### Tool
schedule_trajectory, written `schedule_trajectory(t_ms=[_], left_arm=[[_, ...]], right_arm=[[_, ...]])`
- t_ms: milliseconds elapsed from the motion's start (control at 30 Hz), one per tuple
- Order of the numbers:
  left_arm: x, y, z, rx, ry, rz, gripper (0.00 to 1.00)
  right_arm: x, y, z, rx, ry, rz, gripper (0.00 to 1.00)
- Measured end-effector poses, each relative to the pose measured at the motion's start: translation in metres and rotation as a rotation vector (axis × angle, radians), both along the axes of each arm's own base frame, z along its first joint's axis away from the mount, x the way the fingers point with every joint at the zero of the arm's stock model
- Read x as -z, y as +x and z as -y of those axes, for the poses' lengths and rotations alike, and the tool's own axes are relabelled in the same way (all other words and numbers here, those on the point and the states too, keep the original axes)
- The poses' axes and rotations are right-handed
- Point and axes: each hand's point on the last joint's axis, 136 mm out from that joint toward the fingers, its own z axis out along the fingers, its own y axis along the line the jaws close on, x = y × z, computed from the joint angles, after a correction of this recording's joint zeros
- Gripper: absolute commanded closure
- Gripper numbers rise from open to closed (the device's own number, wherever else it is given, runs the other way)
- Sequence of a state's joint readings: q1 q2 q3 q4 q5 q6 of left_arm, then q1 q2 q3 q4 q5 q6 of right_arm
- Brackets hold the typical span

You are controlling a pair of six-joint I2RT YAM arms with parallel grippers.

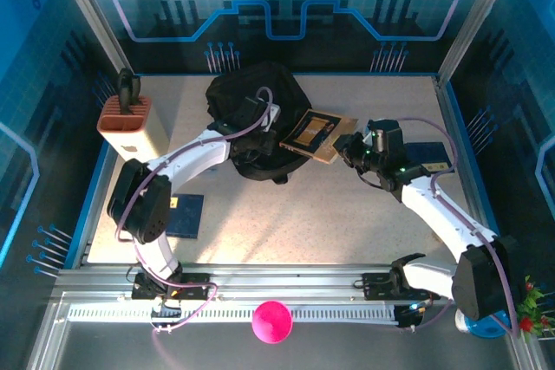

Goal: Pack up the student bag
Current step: Open the student bag at the top-center of the table, then place the book in the student bag.

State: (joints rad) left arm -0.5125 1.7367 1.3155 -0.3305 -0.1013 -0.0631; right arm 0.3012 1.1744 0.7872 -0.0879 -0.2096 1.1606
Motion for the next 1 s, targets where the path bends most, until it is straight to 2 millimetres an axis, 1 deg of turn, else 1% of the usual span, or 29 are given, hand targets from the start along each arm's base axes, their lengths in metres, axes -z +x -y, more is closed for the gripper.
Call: schedule_trajectory(t_ms=[133,200,300,400,500,667,767,867,1000], left_arm=[[-0.039,0.013,0.009,-0.013,-0.064,0.091,0.99],[-0.058,0.019,0.014,-0.015,-0.098,0.135,0.99],[-0.077,0.024,0.023,-0.011,-0.133,0.176,1.00],[-0.087,0.023,0.031,0.005,-0.151,0.191,1.00],[-0.090,0.020,0.037,0.022,-0.160,0.192,1.00],[-0.096,0.017,0.040,0.037,-0.176,0.197,1.00],[-0.103,0.015,0.041,0.045,-0.191,0.208,1.00],[-0.110,0.013,0.041,0.048,-0.201,0.221,1.00],[-0.115,0.012,0.041,0.051,-0.209,0.230,1.00]], right_arm=[[0.000,-0.003,-0.006,-0.010,0.004,-0.006,0.89],[-0.001,-0.005,-0.014,-0.025,0.024,-0.009,0.88],[-0.003,-0.005,-0.027,-0.052,0.053,-0.016,0.88],[-0.005,0.002,-0.034,-0.055,0.072,-0.025,0.88],[-0.009,0.011,-0.037,-0.040,0.093,-0.031,0.88],[-0.016,0.030,-0.045,-0.029,0.146,0.007,0.88],[-0.016,0.041,-0.051,-0.035,0.172,0.038,0.88],[-0.003,0.043,-0.053,-0.034,0.177,0.019,0.88],[0.027,0.033,-0.047,-0.019,0.141,-0.058,0.89]])
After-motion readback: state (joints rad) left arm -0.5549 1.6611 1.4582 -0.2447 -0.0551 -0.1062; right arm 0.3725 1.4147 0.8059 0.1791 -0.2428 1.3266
